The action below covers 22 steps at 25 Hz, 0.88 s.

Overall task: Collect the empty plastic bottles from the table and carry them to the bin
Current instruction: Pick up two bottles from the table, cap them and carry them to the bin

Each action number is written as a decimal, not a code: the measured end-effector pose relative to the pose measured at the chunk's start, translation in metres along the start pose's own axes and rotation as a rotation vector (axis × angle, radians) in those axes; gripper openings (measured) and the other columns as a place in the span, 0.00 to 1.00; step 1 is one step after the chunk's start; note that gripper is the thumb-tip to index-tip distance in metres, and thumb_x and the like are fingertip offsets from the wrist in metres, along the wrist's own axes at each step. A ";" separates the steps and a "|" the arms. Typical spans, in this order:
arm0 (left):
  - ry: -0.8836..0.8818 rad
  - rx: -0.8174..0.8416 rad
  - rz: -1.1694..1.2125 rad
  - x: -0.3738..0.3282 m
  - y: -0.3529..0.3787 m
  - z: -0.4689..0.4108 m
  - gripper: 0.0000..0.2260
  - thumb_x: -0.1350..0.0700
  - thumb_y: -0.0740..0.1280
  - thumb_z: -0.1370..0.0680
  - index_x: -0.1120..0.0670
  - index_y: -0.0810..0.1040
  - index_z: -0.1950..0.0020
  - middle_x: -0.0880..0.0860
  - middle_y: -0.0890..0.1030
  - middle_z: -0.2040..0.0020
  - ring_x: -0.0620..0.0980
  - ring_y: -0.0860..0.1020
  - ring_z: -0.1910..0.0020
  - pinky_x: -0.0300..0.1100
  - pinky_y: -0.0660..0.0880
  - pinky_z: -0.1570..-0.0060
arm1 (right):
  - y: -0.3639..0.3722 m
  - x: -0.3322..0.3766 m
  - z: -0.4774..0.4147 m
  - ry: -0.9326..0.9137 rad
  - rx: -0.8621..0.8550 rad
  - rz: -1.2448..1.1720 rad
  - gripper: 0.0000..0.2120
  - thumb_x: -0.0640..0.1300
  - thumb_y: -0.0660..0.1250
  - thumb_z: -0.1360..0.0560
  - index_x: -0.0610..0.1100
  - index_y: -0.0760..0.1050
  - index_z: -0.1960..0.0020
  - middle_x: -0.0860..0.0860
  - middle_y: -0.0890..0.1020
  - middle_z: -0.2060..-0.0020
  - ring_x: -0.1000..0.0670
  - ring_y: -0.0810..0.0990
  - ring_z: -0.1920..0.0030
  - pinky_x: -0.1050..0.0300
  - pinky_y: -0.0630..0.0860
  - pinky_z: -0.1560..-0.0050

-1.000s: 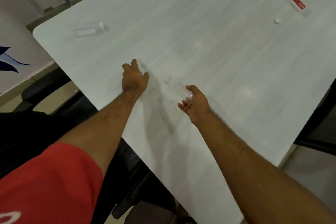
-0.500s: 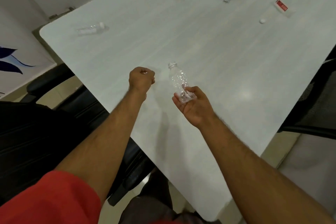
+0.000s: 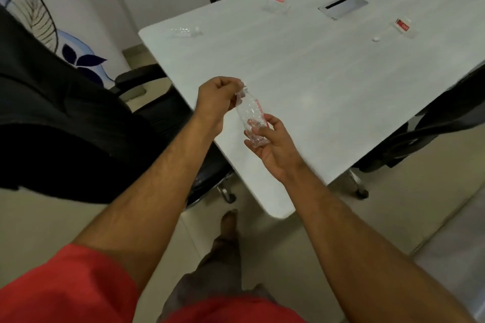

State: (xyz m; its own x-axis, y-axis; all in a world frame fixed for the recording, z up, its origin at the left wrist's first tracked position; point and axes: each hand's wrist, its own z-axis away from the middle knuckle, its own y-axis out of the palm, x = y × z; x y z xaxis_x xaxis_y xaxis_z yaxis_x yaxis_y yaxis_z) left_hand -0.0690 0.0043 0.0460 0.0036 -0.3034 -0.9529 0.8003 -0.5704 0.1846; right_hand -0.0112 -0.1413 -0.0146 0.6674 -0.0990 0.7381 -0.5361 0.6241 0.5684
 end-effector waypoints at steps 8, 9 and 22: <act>-0.007 -0.192 -0.180 0.031 -0.080 0.180 0.06 0.59 0.74 0.27 0.60 0.81 0.54 0.57 0.83 0.59 0.52 0.82 0.60 0.48 0.82 0.56 | 0.047 -0.088 0.135 -0.166 0.057 0.656 0.19 0.49 0.75 0.28 0.49 0.77 0.39 0.51 0.85 0.50 0.55 0.84 0.53 0.63 0.79 0.57; -0.004 -0.237 -0.201 0.033 -0.098 0.199 0.06 0.58 0.73 0.26 0.59 0.81 0.54 0.56 0.83 0.59 0.52 0.83 0.60 0.48 0.83 0.57 | 0.057 -0.102 0.149 -0.187 0.056 0.719 0.20 0.51 0.76 0.28 0.50 0.77 0.39 0.53 0.84 0.51 0.56 0.84 0.54 0.65 0.79 0.58; -0.001 -0.186 0.144 -0.007 -0.499 0.378 0.08 0.63 0.63 0.21 0.57 0.81 0.46 0.56 0.84 0.46 0.50 0.83 0.53 0.43 0.79 0.51 | 0.340 -0.337 0.240 0.160 0.461 0.589 0.11 0.45 0.76 0.28 0.41 0.83 0.49 0.44 0.85 0.58 0.49 0.80 0.63 0.57 0.76 0.66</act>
State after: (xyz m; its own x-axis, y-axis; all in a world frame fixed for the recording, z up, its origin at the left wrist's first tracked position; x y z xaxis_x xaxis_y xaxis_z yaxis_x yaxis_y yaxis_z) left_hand -0.6949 0.0023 0.0519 0.1255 -0.3720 -0.9197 0.8882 -0.3710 0.2712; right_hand -0.5425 -0.0813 0.0170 0.2525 0.2854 0.9246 -0.9646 0.1494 0.2173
